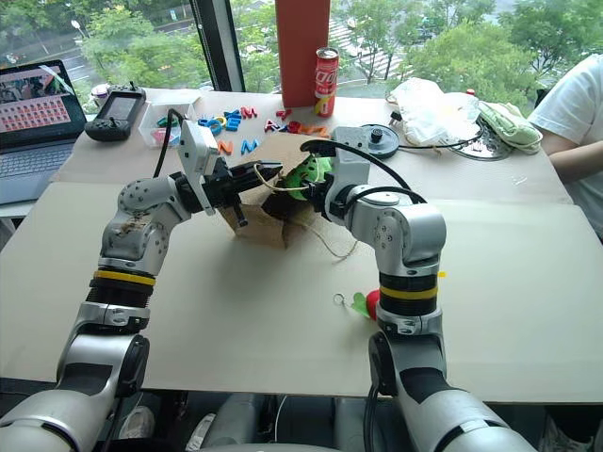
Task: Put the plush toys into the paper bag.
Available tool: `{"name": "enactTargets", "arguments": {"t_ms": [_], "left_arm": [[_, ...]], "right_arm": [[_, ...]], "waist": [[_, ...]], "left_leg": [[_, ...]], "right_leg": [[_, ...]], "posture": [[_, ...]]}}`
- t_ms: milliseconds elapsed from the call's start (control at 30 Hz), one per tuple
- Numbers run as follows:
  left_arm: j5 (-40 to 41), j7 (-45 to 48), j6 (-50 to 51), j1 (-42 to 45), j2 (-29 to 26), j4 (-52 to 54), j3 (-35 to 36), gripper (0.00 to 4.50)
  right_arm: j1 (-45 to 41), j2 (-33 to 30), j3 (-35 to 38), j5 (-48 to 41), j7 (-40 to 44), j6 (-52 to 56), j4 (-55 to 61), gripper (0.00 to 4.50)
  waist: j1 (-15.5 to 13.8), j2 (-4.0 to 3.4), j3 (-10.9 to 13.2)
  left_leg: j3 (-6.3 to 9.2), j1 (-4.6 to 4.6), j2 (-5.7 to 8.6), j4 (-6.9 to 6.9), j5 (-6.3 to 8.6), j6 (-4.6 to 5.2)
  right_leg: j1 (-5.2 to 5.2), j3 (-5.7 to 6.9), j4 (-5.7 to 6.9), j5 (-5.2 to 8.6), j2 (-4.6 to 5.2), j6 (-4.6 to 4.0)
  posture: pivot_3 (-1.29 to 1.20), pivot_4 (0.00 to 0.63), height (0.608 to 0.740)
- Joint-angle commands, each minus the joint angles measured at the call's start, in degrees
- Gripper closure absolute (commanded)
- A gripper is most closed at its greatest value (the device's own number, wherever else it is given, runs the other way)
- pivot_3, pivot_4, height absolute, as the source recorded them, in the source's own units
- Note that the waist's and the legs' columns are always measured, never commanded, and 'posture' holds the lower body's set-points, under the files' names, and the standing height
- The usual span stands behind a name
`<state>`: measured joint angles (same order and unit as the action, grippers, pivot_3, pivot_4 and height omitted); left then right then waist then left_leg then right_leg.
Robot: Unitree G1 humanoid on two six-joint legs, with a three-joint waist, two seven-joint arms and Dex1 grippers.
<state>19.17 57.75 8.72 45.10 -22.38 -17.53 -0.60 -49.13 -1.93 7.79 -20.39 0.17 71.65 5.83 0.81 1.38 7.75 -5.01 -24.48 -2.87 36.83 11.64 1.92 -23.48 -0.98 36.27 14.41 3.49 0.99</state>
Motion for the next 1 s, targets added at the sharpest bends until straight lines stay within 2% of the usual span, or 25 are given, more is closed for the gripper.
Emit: {"name": "enactTargets", "arguments": {"t_ms": [33,100,133,367,733,1000], "left_arm": [[0.0,0.2,-1.1,1.4,-0.2,1.1,0.4,4.5],[0.0,0.2,-1.2,1.4,-0.2,1.0,0.4,4.5],[0.0,0.2,-1.3,1.5,-0.2,0.9,0.4,4.5],[-0.1,0.2,-1.6,1.7,-0.1,0.4,0.3,4.5],[0.1,-0.3,-1.5,1.6,-0.2,0.0,0.9,4.5],[0.2,-0.4,-1.2,1.4,-0.2,0.3,0.9,4.5]], "right_arm": [[-0.5,0.7,0.4,-0.1,0.3,-2.2,1.3,0.79],[-0.1,0.8,-0.4,-0.7,1.1,-2.0,1.7,0.09],[0.1,1.1,-0.9,-0.9,1.5,-1.9,1.9,0.04],[1.0,2.1,-2.9,-1.0,2.8,-1.9,2.7,0.04],[4.8,-5.0,-1.4,-1.5,5.4,-0.3,7.7,0.04],[8.7,-10.7,-9.1,3.0,5.9,-3.0,5.8,0.04]], "waist": [[0.2,0.0,0.0],[0.2,0.0,0.0],[0.2,0.0,0.0],[0.2,0.0,0.0],[0.1,0.0,0.0],[0.2,0.0,0.0]], "left_leg": [[0.0,0.0,-0.01,0.0,0.0,0.0],[0.01,0.0,-0.01,0.0,0.0,0.0],[0.01,0.0,-0.01,0.0,0.0,0.0],[0.01,0.0,-0.01,0.0,0.0,0.0],[0.02,-0.05,-0.01,0.0,0.0,0.0],[0.01,-0.05,-0.01,0.0,0.0,0.0]], "right_leg": [[-0.01,0.0,0.01,0.0,-0.01,0.0],[-0.01,-0.01,0.02,0.0,-0.01,0.0],[-0.01,-0.01,0.02,0.0,-0.01,0.0],[-0.01,-0.01,0.02,0.0,-0.01,0.0],[-0.01,0.02,-0.02,0.0,-0.02,0.0],[-0.04,-0.01,-0.03,0.0,-0.02,0.0]], "posture": [[0.0,0.15,0.739],[0.0,0.15,0.739],[0.0,0.15,0.739],[0.0,0.15,0.739],[0.0,0.15,0.739],[0.0,0.15,0.739]]}}
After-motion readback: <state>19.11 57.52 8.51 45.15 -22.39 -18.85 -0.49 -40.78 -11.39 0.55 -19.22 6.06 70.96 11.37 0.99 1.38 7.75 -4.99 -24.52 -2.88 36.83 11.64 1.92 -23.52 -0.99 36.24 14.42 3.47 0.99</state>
